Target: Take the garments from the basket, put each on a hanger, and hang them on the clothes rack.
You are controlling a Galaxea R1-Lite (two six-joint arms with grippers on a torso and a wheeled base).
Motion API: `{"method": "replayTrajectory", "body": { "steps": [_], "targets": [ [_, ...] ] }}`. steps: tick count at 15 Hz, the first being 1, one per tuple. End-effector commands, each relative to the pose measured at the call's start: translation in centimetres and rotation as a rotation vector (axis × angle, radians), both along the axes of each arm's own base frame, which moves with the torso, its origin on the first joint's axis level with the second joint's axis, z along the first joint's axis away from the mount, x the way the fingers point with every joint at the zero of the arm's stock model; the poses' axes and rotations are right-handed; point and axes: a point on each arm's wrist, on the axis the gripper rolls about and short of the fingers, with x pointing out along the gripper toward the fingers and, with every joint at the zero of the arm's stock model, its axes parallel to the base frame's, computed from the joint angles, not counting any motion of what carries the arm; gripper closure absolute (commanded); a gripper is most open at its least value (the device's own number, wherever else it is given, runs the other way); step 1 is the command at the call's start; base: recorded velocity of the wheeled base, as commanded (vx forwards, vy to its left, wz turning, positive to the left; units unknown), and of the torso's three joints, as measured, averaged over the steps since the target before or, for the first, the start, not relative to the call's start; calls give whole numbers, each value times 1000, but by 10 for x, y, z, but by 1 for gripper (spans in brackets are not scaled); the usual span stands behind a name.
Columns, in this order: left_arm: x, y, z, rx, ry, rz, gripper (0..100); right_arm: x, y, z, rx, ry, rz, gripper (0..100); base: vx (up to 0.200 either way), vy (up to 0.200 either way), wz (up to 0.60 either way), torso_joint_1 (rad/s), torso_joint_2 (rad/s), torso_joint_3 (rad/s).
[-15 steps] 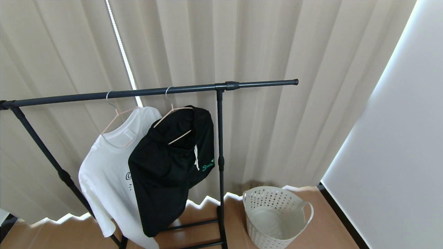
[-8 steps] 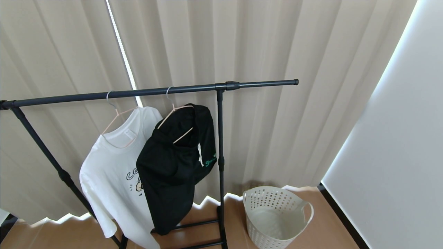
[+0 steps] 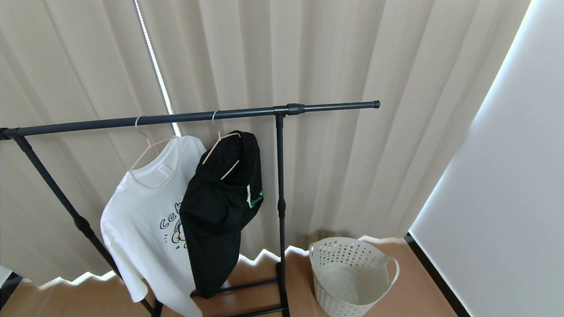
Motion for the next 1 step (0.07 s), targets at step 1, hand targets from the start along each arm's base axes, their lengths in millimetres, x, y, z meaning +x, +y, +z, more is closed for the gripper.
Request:
{"method": "replayTrajectory", "body": {
  "steps": [1],
  "targets": [
    [0, 0, 0, 0, 1, -1, 0, 0, 0, 0, -2, 3, -2, 0, 0, 0, 0, 0, 0, 0]
  ]
}}
